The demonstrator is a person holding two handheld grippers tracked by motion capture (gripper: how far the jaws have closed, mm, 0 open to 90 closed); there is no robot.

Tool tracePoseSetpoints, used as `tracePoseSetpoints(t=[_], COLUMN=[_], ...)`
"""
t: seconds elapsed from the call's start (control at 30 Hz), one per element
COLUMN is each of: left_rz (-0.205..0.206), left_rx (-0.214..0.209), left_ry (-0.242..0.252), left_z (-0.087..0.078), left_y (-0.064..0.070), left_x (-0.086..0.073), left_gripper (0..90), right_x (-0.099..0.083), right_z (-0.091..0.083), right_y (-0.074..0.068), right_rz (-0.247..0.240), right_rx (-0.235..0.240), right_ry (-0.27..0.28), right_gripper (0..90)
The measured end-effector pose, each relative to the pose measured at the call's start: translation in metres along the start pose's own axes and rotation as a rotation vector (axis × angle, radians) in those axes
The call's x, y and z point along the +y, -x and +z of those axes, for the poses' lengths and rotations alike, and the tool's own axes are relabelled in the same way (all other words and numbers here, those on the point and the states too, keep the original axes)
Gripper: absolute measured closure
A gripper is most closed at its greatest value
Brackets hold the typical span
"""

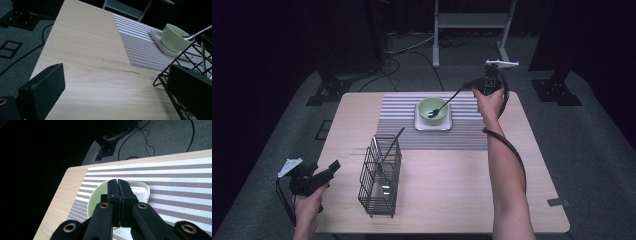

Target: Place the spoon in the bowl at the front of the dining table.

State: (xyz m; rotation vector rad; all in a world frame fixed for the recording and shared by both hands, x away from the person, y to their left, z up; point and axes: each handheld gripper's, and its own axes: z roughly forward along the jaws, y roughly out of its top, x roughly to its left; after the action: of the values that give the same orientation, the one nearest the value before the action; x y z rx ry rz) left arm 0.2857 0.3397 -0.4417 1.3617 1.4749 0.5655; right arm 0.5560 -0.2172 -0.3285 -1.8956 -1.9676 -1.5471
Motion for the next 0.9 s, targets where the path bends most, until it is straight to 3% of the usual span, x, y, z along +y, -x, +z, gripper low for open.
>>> tracePoseSetpoints(t=[0.9], left_rz=[0.011], left_rx=[0.004], left_ry=[0.0], left_z=[-0.001], left_y=[0.001], left_x=[0.0], left_gripper=[1.0], right_x=[-0.017], right_z=[0.009], right_y=[0.018], right_rz=[0.052], right_rx=[-0.007], right_ry=[0.01], right_gripper=[89.2])
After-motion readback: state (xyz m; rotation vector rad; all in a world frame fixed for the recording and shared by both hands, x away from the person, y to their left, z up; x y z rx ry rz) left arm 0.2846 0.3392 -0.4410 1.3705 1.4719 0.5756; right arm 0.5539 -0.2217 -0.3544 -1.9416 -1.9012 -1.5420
